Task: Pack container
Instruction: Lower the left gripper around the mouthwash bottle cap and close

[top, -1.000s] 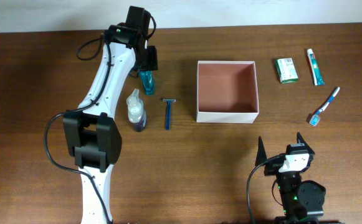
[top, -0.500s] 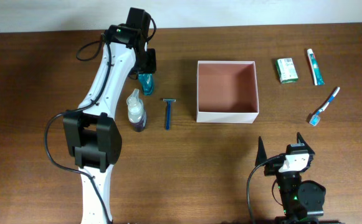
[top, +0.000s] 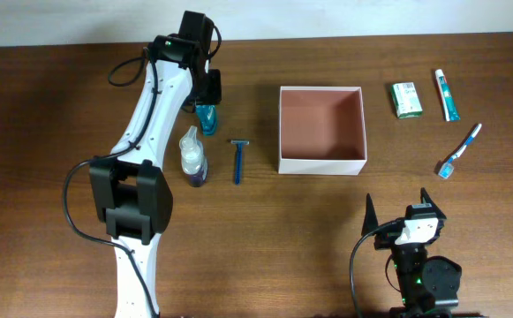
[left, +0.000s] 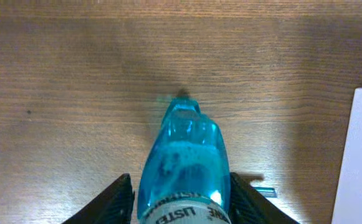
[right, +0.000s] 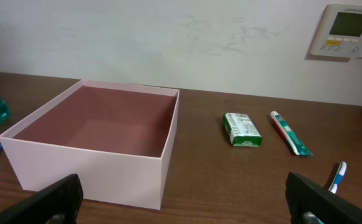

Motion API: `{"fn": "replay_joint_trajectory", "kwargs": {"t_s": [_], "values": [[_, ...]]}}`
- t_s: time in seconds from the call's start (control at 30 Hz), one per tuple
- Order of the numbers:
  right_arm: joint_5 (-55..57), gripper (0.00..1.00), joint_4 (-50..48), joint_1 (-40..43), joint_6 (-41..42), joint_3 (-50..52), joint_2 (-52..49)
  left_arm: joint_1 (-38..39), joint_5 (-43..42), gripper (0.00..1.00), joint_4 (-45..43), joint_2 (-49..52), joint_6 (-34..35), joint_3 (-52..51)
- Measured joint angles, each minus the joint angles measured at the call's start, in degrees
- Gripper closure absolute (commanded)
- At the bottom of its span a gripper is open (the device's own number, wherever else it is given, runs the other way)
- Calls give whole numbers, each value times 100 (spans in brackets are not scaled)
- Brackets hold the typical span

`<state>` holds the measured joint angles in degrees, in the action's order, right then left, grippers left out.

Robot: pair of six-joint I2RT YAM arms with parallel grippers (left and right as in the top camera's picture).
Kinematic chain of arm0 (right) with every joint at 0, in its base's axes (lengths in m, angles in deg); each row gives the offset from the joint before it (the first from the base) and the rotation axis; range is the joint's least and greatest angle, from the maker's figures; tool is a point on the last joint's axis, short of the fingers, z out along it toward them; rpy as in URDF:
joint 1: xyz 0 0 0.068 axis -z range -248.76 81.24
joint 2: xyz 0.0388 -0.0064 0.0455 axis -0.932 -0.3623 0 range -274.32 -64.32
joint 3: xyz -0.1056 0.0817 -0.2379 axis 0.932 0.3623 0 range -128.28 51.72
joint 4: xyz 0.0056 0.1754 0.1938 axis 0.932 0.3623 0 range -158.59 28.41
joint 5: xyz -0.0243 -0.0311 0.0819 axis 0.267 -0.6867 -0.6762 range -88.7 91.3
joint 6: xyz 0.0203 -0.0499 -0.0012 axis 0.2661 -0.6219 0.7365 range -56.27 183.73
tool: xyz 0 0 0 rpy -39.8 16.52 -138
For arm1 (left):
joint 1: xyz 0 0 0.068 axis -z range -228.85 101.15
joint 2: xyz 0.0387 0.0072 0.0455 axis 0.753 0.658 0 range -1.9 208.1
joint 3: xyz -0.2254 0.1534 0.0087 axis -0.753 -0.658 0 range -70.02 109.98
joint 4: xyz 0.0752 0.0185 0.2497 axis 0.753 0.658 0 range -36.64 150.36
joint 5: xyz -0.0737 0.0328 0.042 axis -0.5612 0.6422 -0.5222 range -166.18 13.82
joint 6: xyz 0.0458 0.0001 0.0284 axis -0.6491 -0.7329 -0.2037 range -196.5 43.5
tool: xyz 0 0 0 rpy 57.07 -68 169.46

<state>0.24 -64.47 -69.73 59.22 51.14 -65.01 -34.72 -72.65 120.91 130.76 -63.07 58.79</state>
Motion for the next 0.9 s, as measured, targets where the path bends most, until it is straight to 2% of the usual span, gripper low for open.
{"fn": "replay_joint_trajectory", "kwargs": {"t_s": [0.43, 0.9], "values": [[0, 1, 0, 0, -2, 0, 0, 2, 17, 49, -393, 0, -420, 31], [0, 1, 0, 0, -2, 0, 0, 0, 17, 49, -131, 0, -573, 31]]}}
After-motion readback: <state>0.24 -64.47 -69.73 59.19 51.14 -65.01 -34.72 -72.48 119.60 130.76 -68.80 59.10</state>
